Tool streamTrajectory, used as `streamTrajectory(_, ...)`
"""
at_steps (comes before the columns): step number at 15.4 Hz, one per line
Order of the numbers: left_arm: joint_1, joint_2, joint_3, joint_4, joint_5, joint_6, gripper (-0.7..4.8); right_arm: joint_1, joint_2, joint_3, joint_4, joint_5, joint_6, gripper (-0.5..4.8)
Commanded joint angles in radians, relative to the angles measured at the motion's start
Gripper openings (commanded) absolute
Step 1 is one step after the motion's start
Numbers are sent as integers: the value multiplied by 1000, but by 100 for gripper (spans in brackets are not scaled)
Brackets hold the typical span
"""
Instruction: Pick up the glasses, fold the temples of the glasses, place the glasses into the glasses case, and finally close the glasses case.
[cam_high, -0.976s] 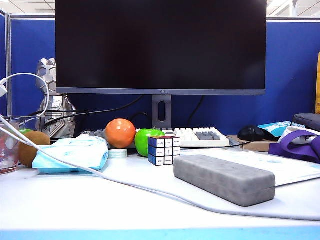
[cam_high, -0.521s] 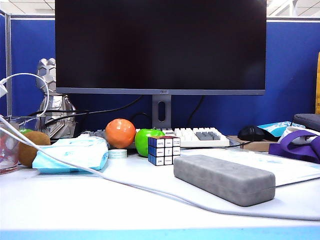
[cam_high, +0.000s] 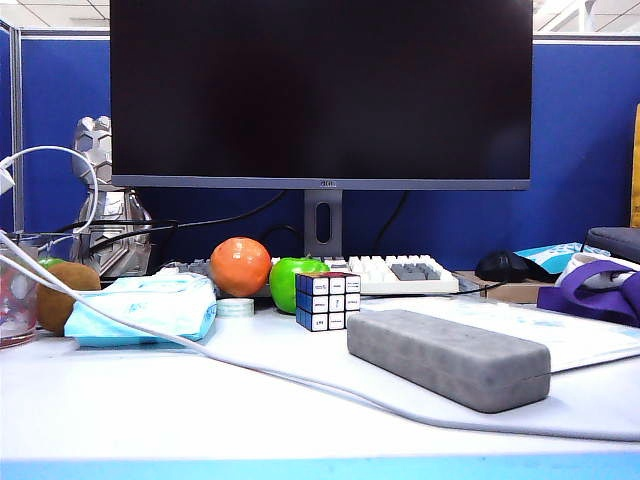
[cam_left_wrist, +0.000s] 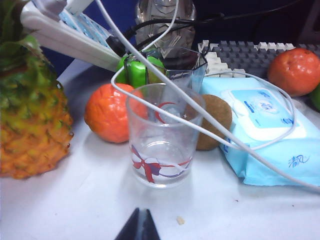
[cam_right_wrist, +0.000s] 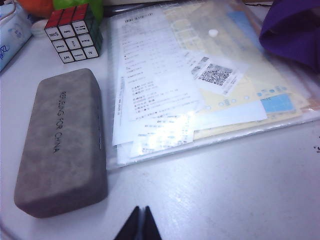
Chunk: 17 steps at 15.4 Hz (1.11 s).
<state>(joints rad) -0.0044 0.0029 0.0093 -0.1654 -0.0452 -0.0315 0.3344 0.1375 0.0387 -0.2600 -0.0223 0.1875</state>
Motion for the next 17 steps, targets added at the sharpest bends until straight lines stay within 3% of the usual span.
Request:
streamTrajectory(1, -1, -2, -1, -13, 0, -3, -3, 2, -1, -3, 2, 2, 2, -5)
streamTrajectory(4, -1, -2, -1, -13, 1, -3, -3, -43, -134, -18, 46, 12, -3, -5)
streamTrajectory(5, -1, -2, -1, -11, 2, -3, -3, -116, -136, -37, 136, 68, -51, -5)
streamTrajectory(6, -1, 2, -1, -12, 3, -3, -3, -160, -136, -37, 129, 65, -170, -5)
streamTrajectory(8, -1, -2, -1, -12, 6, -3, -3, -190, -136, -37, 95, 65, -193, -5)
streamTrajectory(17, -1, -2, -1, -12, 6, -3, -3, -210, -136, -37, 92, 66, -190, -5)
